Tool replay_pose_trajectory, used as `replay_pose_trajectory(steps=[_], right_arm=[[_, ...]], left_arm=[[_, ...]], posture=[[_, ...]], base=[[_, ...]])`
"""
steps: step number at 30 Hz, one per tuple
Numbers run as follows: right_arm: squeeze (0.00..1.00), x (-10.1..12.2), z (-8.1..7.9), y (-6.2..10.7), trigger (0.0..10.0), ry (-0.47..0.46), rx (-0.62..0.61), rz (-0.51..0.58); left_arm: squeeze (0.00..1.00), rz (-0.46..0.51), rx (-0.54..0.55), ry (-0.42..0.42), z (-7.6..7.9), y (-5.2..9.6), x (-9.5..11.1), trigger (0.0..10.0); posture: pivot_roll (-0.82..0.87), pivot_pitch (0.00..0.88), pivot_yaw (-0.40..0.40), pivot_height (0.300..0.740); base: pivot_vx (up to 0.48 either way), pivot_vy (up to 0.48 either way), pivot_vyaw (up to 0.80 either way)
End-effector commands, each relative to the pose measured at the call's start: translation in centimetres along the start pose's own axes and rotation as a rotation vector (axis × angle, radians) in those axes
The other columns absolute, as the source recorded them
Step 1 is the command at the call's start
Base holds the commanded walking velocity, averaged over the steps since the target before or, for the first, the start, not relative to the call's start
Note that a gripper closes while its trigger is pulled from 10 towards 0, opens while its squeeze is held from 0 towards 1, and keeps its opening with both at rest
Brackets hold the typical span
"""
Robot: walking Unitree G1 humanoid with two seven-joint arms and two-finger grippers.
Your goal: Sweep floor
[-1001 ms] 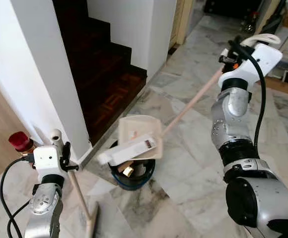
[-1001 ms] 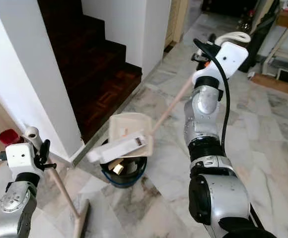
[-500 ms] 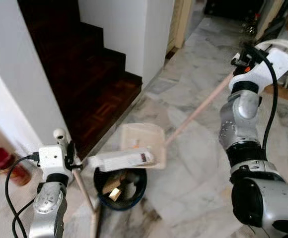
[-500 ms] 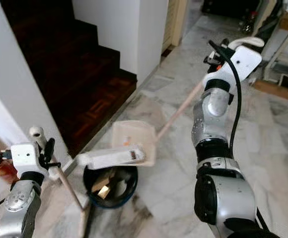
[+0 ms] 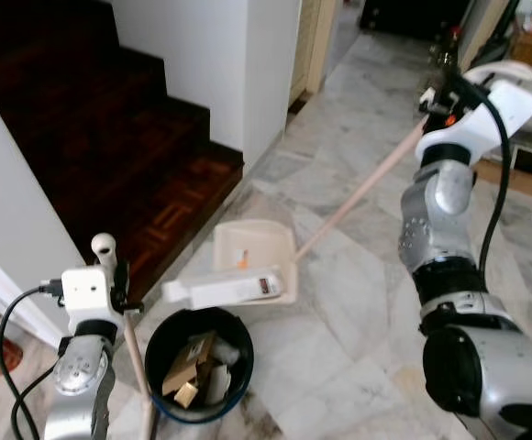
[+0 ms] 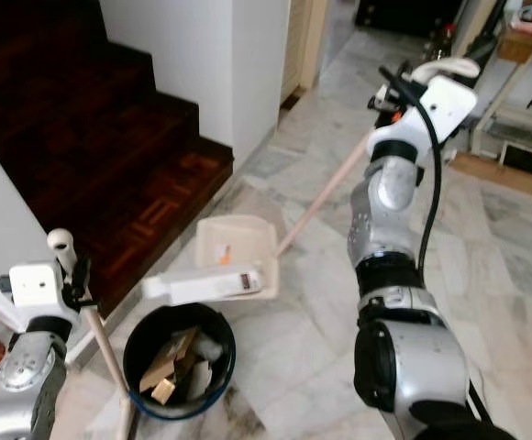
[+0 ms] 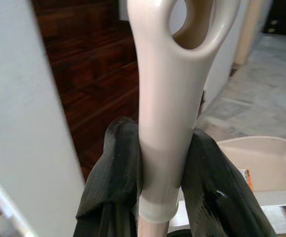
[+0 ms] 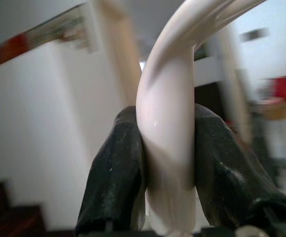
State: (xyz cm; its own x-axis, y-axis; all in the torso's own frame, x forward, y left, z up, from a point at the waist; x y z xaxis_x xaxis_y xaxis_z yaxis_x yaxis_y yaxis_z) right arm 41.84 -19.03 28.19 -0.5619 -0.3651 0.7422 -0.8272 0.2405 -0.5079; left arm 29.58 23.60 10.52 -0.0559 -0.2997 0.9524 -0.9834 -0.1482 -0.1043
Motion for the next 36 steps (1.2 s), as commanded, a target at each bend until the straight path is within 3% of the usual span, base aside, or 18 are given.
replay_pose_trajectory(steps=[1,6,13,25,36], right_arm=[[0.0,2.2,-2.3,-0.8,10.0,-0.065,0.077,0.096],[0.0,2.4,-3.9,-0.6,10.0,-0.046,0.19,0.098],[0.0,2.8,-5.7,-0.1,10.0,0.071,0.348,0.131],[0.0,3.3,-7.0,0.8,10.0,0.155,0.448,0.193],[0.0,4.0,-8.1,1.0,10.0,0.155,0.489,0.22]], left_arm=[[0.0,0.044,-0.006,0.027,0.2,0.0,0.9,10.0],[0.0,0.043,-0.007,0.024,0.2,0.0,0.8,10.0],[0.0,0.04,-0.012,0.024,0.3,0.1,0.7,10.0],[0.0,0.04,-0.026,0.016,0.7,0.3,0.6,10.0],[0.0,0.043,-0.026,0.019,0.8,0.2,0.7,10.0]], posture=[[0.15,0.047,-0.055,0.74],[0.15,0.051,-0.052,0.74],[0.14,0.056,-0.051,0.74],[0.14,0.061,-0.053,0.74],[0.14,0.06,-0.055,0.74]], base=[[0.0,0.0,0.0],[0.0,0.0,0.0],[0.0,0.0,0.0],[0.0,0.0,0.0],[0.0,0.0,0.0]])
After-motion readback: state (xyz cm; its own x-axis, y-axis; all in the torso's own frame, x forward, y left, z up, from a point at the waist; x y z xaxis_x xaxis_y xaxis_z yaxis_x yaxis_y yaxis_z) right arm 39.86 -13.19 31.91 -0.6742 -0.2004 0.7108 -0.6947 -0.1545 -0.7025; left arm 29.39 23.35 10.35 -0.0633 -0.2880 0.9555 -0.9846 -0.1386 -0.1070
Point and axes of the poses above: a point about 5 cm out from each wrist's last joint towards the gripper, its own y axis pointing back from the gripper into the wrist, its own x axis along the axis of the wrist's last joint, z = x × y, the point moved 3 cm from there along -y, pointing out of the wrist towards the gripper, and after that the axes turned 12 degrees about -y, right-handed, at the moved point
